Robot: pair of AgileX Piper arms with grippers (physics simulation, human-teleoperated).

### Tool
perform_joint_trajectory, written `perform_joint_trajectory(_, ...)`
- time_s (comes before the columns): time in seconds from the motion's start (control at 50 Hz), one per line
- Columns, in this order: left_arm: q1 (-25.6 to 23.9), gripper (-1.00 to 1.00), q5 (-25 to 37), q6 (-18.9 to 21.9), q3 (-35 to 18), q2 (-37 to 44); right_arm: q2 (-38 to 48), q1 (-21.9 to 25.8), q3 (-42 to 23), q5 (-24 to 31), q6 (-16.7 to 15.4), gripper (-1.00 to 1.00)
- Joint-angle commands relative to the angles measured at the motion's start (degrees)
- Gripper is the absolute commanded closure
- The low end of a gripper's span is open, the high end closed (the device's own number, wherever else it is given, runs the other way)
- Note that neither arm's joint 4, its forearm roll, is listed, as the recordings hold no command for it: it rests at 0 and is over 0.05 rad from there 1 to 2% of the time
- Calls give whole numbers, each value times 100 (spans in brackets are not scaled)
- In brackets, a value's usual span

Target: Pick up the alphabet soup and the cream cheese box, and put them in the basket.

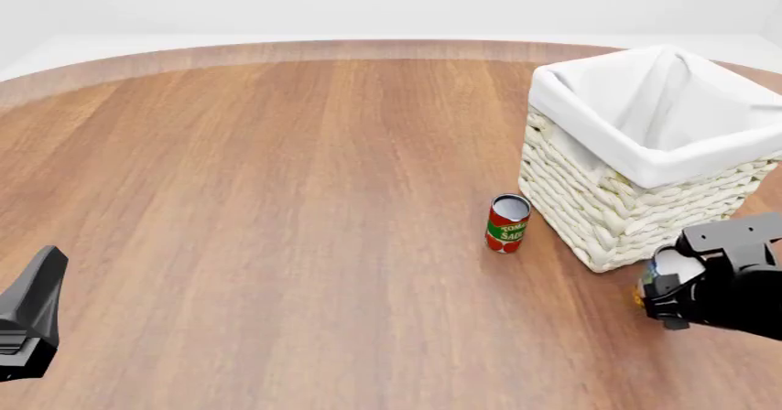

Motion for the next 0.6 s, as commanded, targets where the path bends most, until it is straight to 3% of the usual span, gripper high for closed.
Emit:
perform_joint_trajectory(0.02,0,-100,0,0,0,0,-705,33,-79,616,100,100)
perform_joint_trajectory(0.12,0,-100,0,0,0,0,-960,51,-51,849,63,100)
perform_joint_trajectory(0.14,0,-100,0,0,0,0,-1192,56,-212,1231,64,100)
perform_joint_trajectory(0.22,0,-100,0,0,0,0,-1229,41,-104,1159,24,100)
perform_joint_trajectory(0.56,0,-100,0,0,0,0,-1840,-11,-346,2090,-193,100)
perform_joint_trajectory(0.58,0,-100,0,0,0,0,-1948,-4,-532,2403,-201,100)
perform_joint_trajectory(0.6,0,-100,0,0,0,0,-1907,-19,-395,2229,-253,100)
